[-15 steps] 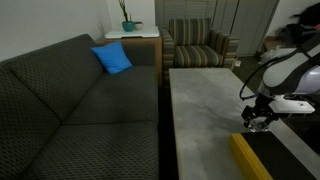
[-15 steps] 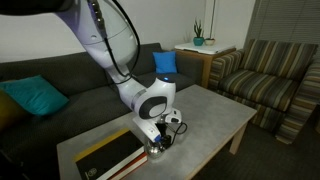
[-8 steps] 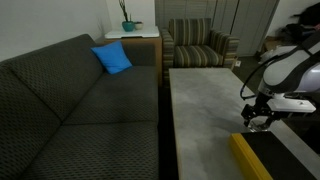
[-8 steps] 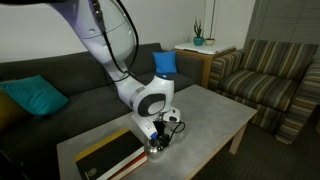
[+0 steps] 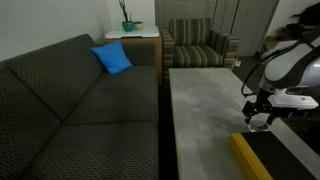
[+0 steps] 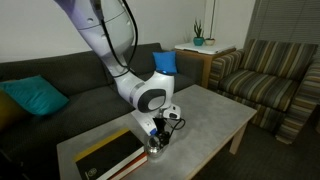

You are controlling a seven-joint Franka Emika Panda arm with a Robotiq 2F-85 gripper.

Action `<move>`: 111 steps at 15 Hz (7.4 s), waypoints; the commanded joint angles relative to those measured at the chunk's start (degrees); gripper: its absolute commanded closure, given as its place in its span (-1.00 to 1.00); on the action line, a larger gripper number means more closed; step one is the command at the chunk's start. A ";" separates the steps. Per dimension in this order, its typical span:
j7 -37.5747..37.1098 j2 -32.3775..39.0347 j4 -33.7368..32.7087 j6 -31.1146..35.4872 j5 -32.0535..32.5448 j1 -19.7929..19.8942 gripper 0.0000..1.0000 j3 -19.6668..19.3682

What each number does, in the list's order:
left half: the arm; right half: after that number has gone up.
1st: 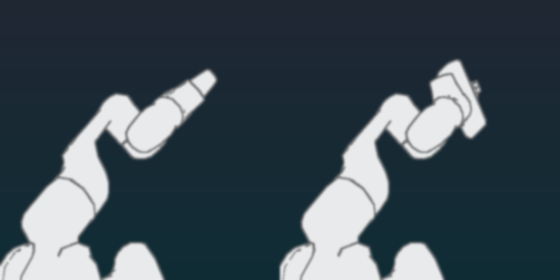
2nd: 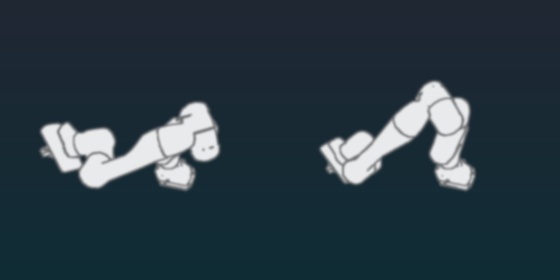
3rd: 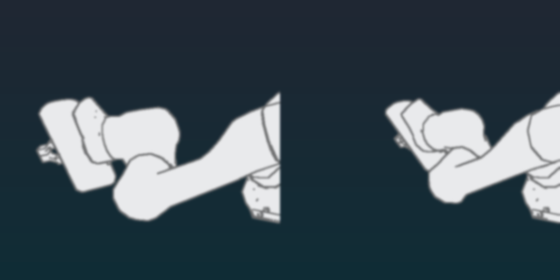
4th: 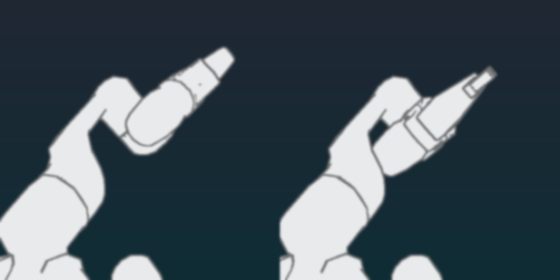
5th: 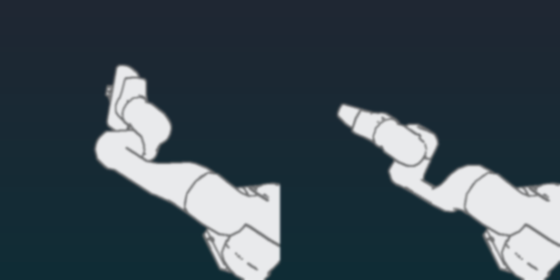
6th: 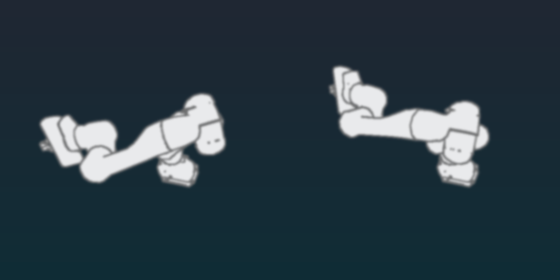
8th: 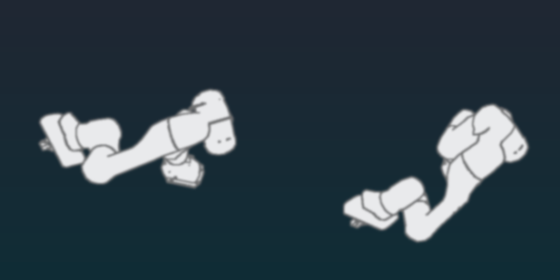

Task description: Uncover the candle tin

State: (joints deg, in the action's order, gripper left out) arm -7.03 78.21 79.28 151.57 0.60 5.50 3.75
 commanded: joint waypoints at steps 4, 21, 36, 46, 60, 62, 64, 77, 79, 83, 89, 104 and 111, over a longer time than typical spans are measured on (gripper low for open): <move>2.58 -0.16 0.96 -2.09 -3.44 0.39 -1.00 -0.08; 2.54 -1.81 2.13 -3.23 -3.57 -0.41 0.11 -1.07; 13.19 -4.54 7.03 -0.18 -1.60 2.37 0.11 1.09; 22.98 -8.77 12.68 1.32 -0.68 3.21 0.11 1.39; 18.91 -9.69 17.27 3.05 -2.31 5.91 0.11 -1.02; 17.62 -8.93 16.54 2.42 -2.18 6.12 0.11 -2.23; 16.61 -7.80 15.28 1.71 -1.83 6.07 0.11 -3.58; 17.09 6.41 -1.54 1.69 -2.55 9.87 0.11 -2.93; 17.05 8.22 -4.80 1.08 -2.52 9.69 0.11 -2.66; 16.32 6.00 -3.42 0.99 -2.45 9.02 0.11 -2.74; 15.70 5.99 -4.29 1.48 -2.20 7.57 0.11 -2.83; 10.84 1.73 0.94 6.78 -1.37 0.56 -1.00 -7.76; 9.56 -3.72 6.45 6.70 -0.94 -4.63 -1.00 -11.81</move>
State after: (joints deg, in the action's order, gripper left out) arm 2.34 78.76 80.03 157.77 -1.26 2.49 -7.14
